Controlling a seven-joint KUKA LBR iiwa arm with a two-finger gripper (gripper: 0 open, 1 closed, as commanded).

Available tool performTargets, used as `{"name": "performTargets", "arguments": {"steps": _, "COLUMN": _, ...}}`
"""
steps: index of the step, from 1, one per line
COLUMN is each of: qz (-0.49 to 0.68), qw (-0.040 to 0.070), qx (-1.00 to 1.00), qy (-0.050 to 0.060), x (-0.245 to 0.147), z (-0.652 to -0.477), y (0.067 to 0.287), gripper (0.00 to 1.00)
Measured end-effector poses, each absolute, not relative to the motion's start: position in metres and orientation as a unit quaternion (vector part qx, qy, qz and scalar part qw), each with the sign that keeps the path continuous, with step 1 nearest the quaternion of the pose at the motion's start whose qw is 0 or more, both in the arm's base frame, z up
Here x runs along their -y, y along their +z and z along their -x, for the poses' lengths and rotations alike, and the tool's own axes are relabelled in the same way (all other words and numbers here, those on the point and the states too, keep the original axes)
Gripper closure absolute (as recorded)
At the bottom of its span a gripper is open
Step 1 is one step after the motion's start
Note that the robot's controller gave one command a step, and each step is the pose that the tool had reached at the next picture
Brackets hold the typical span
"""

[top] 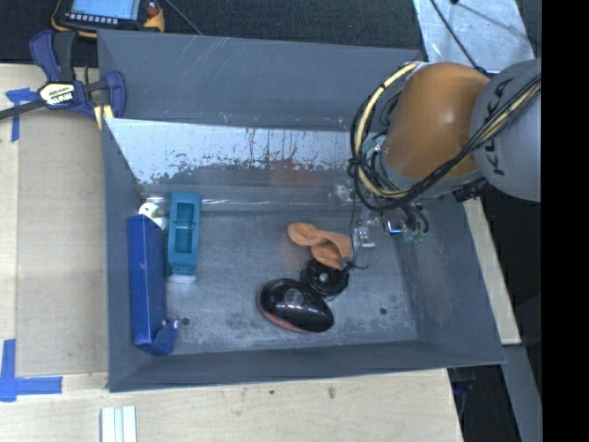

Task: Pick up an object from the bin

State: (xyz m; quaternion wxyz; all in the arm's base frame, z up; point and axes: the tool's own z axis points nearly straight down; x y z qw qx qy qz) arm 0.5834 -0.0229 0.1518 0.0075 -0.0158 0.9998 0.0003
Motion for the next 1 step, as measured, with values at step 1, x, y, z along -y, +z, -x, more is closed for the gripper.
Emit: {"name": "performTargets", "arguments": {"steps": 1, "qz": -0.018, "qw": 0.002, "qx": -1.0, "qy": 0.0, "x": 0.0026, "z": -0.58, "y": 0.0982, "gripper": 0.0}}
